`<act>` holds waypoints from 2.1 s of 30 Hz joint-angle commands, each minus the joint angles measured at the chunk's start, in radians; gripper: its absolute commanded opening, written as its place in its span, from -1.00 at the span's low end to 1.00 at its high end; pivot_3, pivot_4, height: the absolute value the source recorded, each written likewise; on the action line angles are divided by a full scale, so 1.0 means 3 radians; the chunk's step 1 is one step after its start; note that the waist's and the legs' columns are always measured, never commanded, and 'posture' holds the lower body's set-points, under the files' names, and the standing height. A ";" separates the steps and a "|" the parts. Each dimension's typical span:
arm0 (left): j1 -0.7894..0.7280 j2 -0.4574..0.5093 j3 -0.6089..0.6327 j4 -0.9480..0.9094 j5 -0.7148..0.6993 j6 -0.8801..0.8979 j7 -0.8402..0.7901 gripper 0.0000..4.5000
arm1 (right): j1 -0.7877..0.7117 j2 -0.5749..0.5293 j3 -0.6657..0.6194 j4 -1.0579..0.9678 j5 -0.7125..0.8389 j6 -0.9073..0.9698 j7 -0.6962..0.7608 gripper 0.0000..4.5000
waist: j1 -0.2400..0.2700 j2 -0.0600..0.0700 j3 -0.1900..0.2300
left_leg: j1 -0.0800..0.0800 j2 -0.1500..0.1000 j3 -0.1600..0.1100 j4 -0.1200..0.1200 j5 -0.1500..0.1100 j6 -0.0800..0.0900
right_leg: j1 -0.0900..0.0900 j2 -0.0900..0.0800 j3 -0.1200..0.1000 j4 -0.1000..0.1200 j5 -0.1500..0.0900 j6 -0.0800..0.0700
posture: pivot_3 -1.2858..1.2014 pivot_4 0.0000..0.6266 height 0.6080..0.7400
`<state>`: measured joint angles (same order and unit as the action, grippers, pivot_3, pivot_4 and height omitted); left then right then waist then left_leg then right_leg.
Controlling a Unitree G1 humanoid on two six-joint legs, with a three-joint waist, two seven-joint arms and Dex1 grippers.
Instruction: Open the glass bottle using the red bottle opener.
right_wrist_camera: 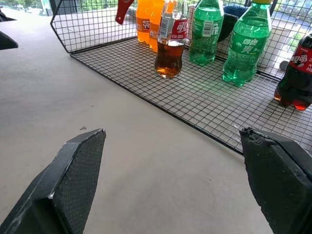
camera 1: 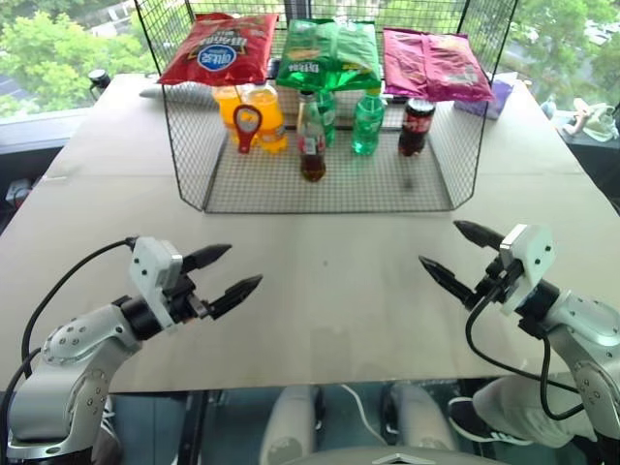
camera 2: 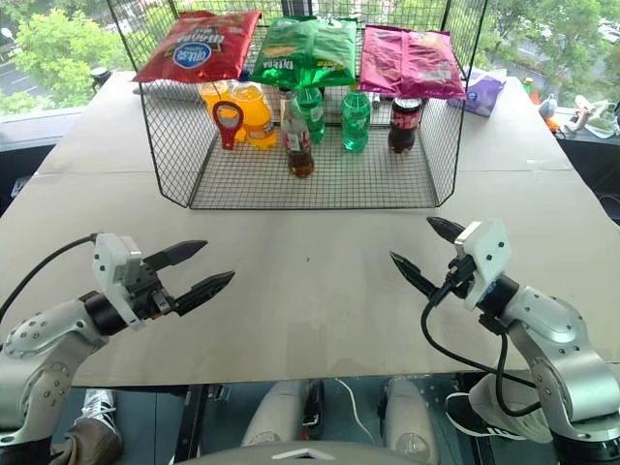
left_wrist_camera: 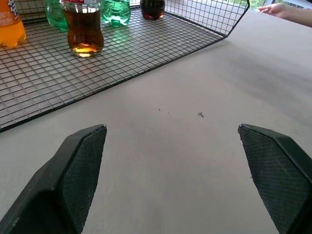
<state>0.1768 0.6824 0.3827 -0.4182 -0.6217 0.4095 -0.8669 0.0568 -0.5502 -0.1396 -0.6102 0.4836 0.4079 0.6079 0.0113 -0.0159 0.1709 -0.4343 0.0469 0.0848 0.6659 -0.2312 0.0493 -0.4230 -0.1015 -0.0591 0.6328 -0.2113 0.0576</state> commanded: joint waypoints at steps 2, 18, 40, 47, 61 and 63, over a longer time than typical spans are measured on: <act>-0.0186 -0.0054 0.0093 -0.0032 -0.0145 0.0138 0.0259 0.98 | -0.0057 0.0075 -0.0117 -0.0138 0.0064 -0.0124 -0.0078 1.00 | 0.0001 0.0000 0.0000 | 0.0000 0.0000 0.0000 0.0000 0.0000 0.0000 | 0.0000 0.0000 0.0000 0.0000 0.0000 0.0000 | 0.03 -0.52 1.00; -0.1623 -0.0210 0.0127 0.1241 0.0127 -0.0248 0.0786 0.98 | -0.0772 0.0134 -0.0006 -0.0702 0.0896 -0.0201 -0.0040 1.00 | 0.0015 -0.0003 -0.0001 | 0.0004 -0.0010 -0.0008 0.0007 0.0010 0.0015 | 0.0012 0.0009 -0.0005 0.0003 0.0006 -0.0009 | 0.03 -0.52 1.00; -0.3380 -0.0206 -0.0681 0.3147 0.1140 -0.0670 0.0692 0.98 | -0.0376 0.0091 0.0088 -0.0884 0.0553 -0.0275 -0.0230 1.00 | 0.0011 -0.0015 0.0004 | 0.0001 -0.0016 -0.0016 0.0009 0.0010 0.0016 | 0.0025 0.0011 -0.0016 0.0001 0.0014 0.0003 | 0.03 -0.52 1.00; -0.3910 -0.0282 -0.0876 0.4076 0.1469 -0.1155 0.0611 0.98 | -0.0344 0.0086 0.0080 -0.0918 0.0538 -0.0259 -0.0297 1.00 | 0.0011 -0.0017 0.0006 | 0.0001 -0.0017 -0.0009 0.0010 0.0010 0.0016 | 0.0026 0.0011 -0.0018 0.0002 0.0014 0.0004 | 0.03 -0.52 1.00; -0.4261 -0.0293 -0.0837 0.4802 0.1568 -0.1622 0.0327 -0.98 | -0.0276 0.0047 0.0082 -0.1004 0.0476 -0.0229 -0.0457 1.00 | 0.0008 -0.0024 0.0010 | -0.0002 -0.0017 -0.0006 0.0010 0.0010 0.0017 | 0.0025 0.0010 -0.0018 0.0001 0.0014 0.0005 | 0.03 -0.52 1.00; -0.4233 -0.0272 -0.0817 0.4773 0.1547 -0.1619 0.0285 -0.98 | -0.0272 0.0040 0.0096 -0.1004 0.0462 -0.0224 -0.0463 1.00 | 0.0008 -0.0025 0.0010 | -0.0002 -0.0017 -0.0006 0.0011 0.0010 0.0017 | 0.0025 0.0010 -0.0018 0.0001 0.0015 0.0005 | 0.03 -0.52 1.00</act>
<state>-1.0651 0.5789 0.1145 1.0372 -0.1449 -0.0534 -0.7685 -0.0256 -0.5304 -0.0963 -0.8683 0.6253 0.3463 0.4764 0.0139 -0.0233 0.1738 -0.4350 0.0419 0.0831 0.6692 -0.2281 0.0543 -0.4153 -0.0985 -0.0645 0.6332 -0.2069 0.0591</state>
